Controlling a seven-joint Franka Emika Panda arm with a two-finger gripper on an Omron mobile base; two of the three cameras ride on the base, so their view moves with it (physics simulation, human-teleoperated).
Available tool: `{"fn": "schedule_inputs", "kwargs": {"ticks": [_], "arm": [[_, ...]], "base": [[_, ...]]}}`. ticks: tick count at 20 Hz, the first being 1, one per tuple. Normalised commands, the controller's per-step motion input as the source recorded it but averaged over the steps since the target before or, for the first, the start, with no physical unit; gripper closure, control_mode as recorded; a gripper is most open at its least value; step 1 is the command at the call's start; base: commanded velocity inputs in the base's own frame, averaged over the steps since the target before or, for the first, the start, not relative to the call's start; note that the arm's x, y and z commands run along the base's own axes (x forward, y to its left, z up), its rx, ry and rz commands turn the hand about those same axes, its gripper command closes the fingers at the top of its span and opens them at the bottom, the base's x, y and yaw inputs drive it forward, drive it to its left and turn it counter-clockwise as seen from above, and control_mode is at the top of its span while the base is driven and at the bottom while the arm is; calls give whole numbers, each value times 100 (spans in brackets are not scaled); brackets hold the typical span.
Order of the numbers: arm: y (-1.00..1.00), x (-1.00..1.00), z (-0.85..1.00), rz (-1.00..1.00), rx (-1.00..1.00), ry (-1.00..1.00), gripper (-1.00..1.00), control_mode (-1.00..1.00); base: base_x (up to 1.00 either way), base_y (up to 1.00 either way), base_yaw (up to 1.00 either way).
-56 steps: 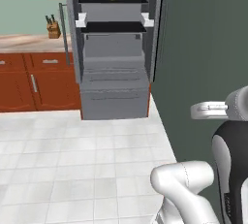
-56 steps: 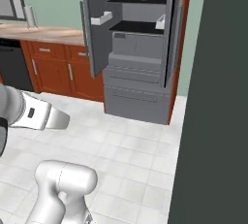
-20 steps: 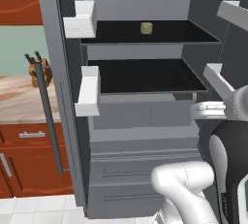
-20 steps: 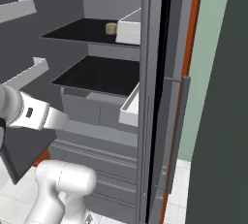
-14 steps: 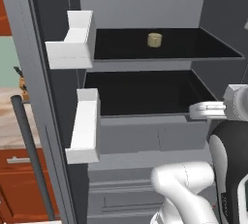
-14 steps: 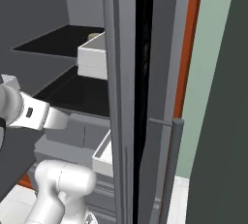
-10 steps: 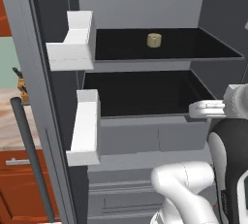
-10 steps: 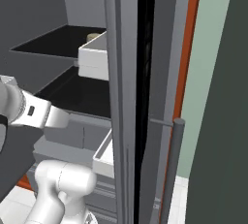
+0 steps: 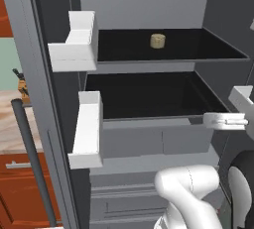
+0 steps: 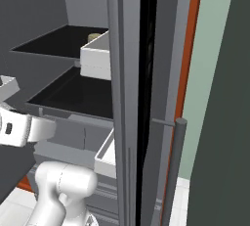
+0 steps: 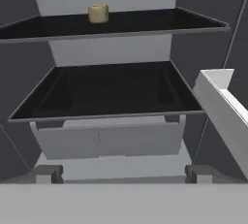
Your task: Retrieve the sausage and cheese from the fridge and place them on the cutting board on the counter.
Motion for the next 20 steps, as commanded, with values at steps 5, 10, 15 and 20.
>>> {"fn": "schedule_inputs", "kwargs": {"ticks": [5,10,15,20], "arm": [[19,-30,79,0,-3,-61,-100,-100],[7,25,79,0,0,-31,-100,-100],[10,67,36,0,0,-7,-100,-100],[21,42,19,0,0,3,-100,-100]], "base": [[0,0,0],[0,0,0],[0,0,0],[0,0,0]]}}
